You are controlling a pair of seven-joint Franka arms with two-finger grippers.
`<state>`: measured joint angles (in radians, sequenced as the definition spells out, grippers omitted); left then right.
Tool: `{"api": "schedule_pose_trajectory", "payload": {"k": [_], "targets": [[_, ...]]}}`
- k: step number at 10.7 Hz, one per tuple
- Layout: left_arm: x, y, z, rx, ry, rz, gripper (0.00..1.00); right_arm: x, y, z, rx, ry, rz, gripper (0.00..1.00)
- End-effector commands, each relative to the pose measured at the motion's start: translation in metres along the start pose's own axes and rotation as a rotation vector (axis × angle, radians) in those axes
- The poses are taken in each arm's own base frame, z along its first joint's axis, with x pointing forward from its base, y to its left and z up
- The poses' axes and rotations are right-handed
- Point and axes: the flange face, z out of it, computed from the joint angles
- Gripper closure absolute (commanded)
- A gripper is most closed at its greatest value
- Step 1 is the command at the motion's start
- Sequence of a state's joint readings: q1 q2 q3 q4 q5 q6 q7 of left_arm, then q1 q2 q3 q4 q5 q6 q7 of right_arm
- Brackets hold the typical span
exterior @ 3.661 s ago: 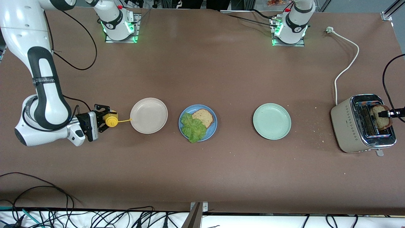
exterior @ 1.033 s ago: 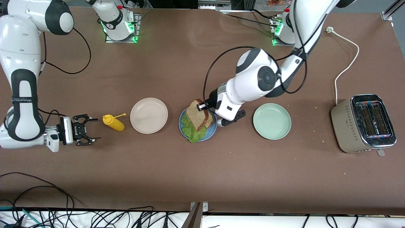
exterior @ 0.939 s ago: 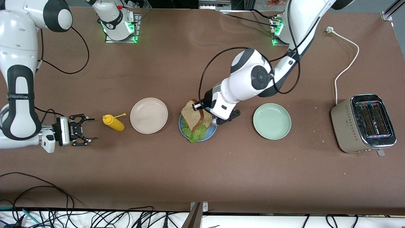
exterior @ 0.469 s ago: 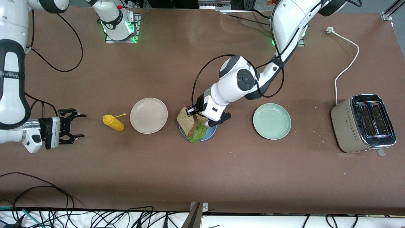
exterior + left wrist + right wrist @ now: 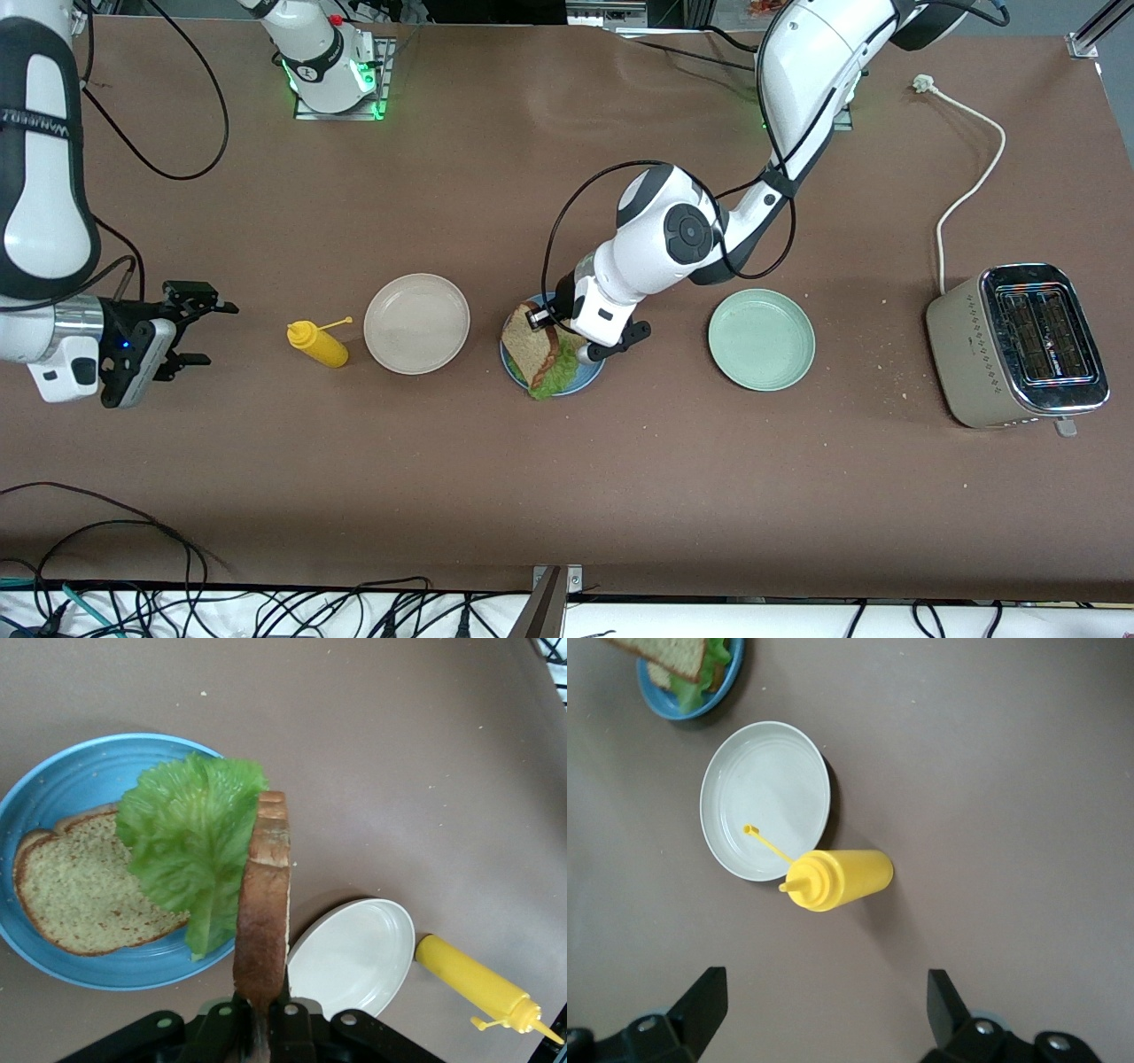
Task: Make sandwich in blue plate with both arms
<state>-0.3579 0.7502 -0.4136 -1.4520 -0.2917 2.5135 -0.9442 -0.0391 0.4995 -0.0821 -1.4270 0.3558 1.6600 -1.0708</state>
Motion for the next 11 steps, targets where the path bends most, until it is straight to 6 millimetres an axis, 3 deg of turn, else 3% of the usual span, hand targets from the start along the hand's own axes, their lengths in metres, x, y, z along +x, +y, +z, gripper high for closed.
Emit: {"api": "schedule_pose_trajectory", "payload": {"k": [1, 2, 4, 5, 7, 9, 11], "targets": [[0.004, -0.008, 0.014, 0.014, -0.017, 0.021, 1.0, 0.007, -0.042, -0.017, -0.081, -0.052, 0.224, 0.0], [0.008, -0.012, 0.013, 0.028, -0.026, 0.021, 1.0, 0.011, -0.042, -0.027, -0.092, -0.045, 0.228, 0.0], [0.016, -0.019, 0.011, 0.06, -0.048, 0.025, 0.99, 0.012, -0.043, -0.027, -0.087, -0.052, 0.261, 0.0], [0.02, -0.024, 0.012, 0.077, -0.061, 0.016, 0.94, 0.012, -0.046, -0.027, -0.081, -0.059, 0.324, 0.0], [0.027, -0.035, 0.012, 0.128, -0.1, -0.001, 0.93, 0.021, -0.056, -0.028, -0.096, -0.086, 0.538, 0.0], [0.031, -0.047, 0.026, 0.152, -0.118, -0.02, 0.92, 0.038, -0.072, -0.023, -0.121, -0.098, 0.684, 0.0], [0.031, -0.049, 0.03, 0.155, -0.123, -0.022, 0.87, 0.048, -0.083, -0.022, -0.135, -0.122, 0.749, 0.0]]}}
